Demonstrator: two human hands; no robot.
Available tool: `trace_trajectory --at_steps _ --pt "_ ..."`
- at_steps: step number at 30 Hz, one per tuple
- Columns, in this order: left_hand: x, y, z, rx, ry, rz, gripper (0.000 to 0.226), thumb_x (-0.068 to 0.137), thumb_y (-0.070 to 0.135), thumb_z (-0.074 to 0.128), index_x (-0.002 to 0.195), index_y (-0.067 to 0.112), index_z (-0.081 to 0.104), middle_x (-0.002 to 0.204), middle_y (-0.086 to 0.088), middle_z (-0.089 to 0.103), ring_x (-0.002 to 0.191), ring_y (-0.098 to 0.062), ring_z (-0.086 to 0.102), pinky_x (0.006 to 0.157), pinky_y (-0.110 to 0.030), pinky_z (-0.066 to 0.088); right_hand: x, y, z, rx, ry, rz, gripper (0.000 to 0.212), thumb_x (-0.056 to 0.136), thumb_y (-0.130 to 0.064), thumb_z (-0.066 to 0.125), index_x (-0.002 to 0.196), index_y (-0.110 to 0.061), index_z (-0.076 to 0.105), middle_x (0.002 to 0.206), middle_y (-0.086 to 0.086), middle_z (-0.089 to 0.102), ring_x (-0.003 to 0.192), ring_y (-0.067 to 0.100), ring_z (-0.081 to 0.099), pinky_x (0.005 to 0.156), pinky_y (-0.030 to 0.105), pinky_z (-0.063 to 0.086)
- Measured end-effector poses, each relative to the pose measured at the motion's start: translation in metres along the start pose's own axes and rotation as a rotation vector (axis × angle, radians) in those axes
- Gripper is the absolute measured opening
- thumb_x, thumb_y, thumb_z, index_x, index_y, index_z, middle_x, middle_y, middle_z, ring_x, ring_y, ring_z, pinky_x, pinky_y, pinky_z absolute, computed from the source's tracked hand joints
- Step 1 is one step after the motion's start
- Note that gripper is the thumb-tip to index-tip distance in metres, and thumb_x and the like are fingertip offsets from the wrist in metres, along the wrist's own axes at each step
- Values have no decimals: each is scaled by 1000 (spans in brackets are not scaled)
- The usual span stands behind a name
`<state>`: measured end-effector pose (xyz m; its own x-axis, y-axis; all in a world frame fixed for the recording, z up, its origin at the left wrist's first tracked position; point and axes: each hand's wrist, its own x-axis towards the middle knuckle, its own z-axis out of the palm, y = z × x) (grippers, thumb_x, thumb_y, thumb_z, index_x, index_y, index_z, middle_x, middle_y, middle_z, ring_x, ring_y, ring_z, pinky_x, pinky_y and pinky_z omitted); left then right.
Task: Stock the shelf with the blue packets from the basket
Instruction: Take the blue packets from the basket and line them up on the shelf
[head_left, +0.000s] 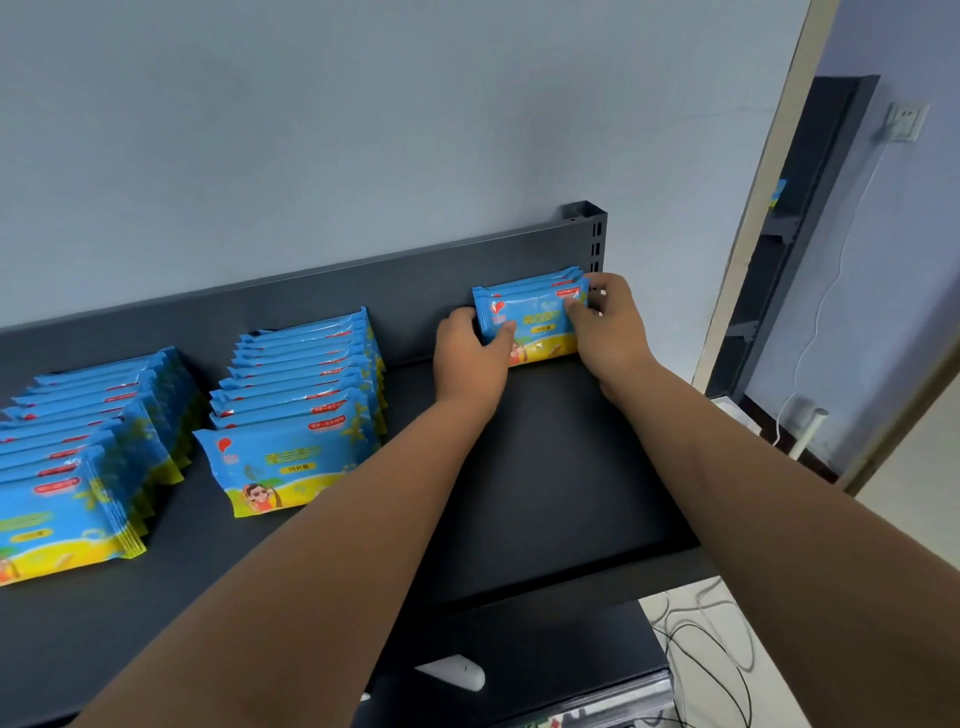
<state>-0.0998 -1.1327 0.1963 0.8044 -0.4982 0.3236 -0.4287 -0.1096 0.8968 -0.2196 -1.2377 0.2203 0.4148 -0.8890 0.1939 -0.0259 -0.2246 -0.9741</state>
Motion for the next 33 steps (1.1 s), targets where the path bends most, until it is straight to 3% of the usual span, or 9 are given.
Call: trace_trajectory --at_steps 3,8,10,13,15,19,23,28,33 --pt "0 -2 -2 -27 11 -29 34 87 40 73 112 20 65 114 -1 66 99 -15 68 88 -44 60 -1 -1 2 1 -3 25 37 103 -22 61 138 -20 49 128 -3 61 113 14 64 95 33 57" --pt "-5 -2 -9 -86 127 -104 21 90 30 76 106 25 63 115 -2 67 99 -16 69 88 -44 60 -4 -4 7 -80 -57 5 30 98 -26 66 128 -21 62 125 -3 69 112 13 68 100 40 57" --pt "-7 0 -11 -75 156 -108 25 90 29 76 109 20 63 116 -3 66 101 -17 68 90 -44 59 -8 -6 9 -120 -58 -15 31 100 -26 65 130 -21 60 127 -4 68 112 12 66 98 35 57" --pt "-15 8 -14 27 181 -74 48 91 30 75 131 10 58 130 -6 58 116 -20 60 103 -38 51 -13 -10 10 -210 -38 -42 36 102 -27 62 137 -18 55 135 -1 65 110 9 61 79 14 47" --pt "-24 16 -18 138 199 14 59 93 31 72 141 7 50 139 -8 50 126 -23 53 105 -31 44 -18 -16 9 -258 -17 -58 41 103 -27 61 140 -15 51 139 1 61 117 13 60 77 14 41" --pt "-40 27 -25 427 193 272 64 98 38 58 150 5 42 156 -14 40 147 -31 34 119 -42 35 -30 -29 10 -399 23 -144 44 102 -32 60 140 -14 49 139 2 60 124 18 59 86 23 41" --pt "-54 40 -36 726 208 465 64 104 50 38 152 8 44 164 -13 34 155 -35 22 124 -51 25 -50 -33 10 -505 16 -286 47 102 -40 54 143 -16 49 140 1 57 128 21 55 101 34 47" --pt "-79 47 -74 953 299 437 70 104 63 23 153 18 47 167 -6 31 158 -33 14 125 -54 12 -91 -43 13 -692 -92 -508 67 104 -52 31 157 -11 36 165 7 34 157 26 18 126 46 20" --pt "-97 45 -127 1065 309 327 73 103 66 20 156 21 42 168 -4 28 158 -32 11 126 -56 9 -127 -53 33 -795 -116 -664 69 106 -54 22 159 -11 32 168 6 28 159 24 10 129 46 12"
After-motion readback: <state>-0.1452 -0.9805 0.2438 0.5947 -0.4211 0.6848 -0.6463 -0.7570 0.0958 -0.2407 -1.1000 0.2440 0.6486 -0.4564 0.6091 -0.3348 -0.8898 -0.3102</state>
